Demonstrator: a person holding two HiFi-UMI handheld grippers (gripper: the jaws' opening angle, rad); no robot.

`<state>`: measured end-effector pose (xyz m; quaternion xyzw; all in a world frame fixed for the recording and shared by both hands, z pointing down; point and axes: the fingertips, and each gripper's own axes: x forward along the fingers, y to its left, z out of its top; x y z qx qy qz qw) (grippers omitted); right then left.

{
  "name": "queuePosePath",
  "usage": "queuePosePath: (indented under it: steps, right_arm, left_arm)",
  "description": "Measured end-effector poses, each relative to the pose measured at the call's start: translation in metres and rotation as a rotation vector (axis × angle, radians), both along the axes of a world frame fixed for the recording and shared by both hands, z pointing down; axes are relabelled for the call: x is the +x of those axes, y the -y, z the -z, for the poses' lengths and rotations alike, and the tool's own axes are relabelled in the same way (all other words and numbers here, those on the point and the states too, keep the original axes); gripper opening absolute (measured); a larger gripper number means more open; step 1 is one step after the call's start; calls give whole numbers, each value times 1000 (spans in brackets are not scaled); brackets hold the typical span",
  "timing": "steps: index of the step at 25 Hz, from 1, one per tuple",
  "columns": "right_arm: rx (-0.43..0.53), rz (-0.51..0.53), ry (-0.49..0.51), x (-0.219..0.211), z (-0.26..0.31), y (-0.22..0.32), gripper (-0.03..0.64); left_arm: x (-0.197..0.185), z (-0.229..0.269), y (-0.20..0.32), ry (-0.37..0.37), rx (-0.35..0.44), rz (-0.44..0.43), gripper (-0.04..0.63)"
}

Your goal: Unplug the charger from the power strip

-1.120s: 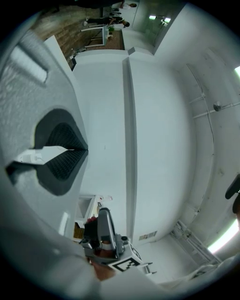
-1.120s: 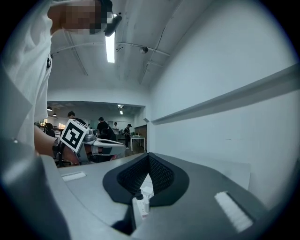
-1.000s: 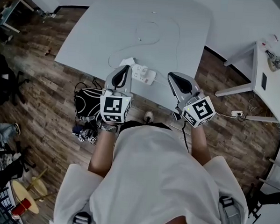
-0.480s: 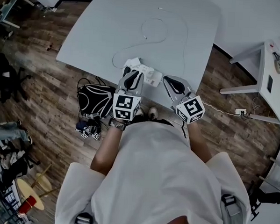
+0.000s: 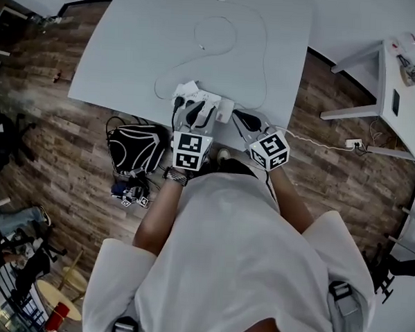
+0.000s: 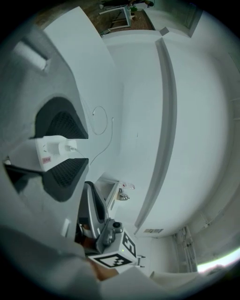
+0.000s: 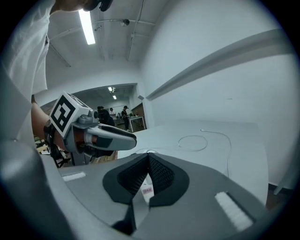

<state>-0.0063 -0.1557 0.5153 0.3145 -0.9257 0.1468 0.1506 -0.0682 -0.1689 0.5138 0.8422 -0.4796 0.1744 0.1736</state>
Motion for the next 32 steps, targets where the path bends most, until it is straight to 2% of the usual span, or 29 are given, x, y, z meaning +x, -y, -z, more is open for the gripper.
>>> queuePosePath:
  steps: [3, 7, 12, 15, 19, 22, 32]
  right_arm:
    - [-31, 1, -33, -4, -19, 2, 3]
    - [-82, 13, -81, -4, -55, 3, 3]
    - [-101, 68, -147, 4, -86, 7, 3]
    - [-118, 65, -147, 8, -96, 13, 3]
    - [-118, 113, -143, 4, -106, 16, 3]
    - [-124, 90, -153, 8, -111, 20, 2]
    - [-137, 148, -172, 0, -120, 18, 2]
  left_arm:
    - [3, -15, 0, 20, -30, -17, 150]
    - [7, -31, 4, 35, -68, -15, 160]
    - [15, -34, 13, 101, -43, -9, 161]
    - [17, -41, 15, 107, -60, -1, 161]
    - [20, -53, 20, 135, -78, 9, 161]
    - [28, -64, 19, 154, -96, 18, 161]
    - [20, -83, 25, 143, -128, 100, 166]
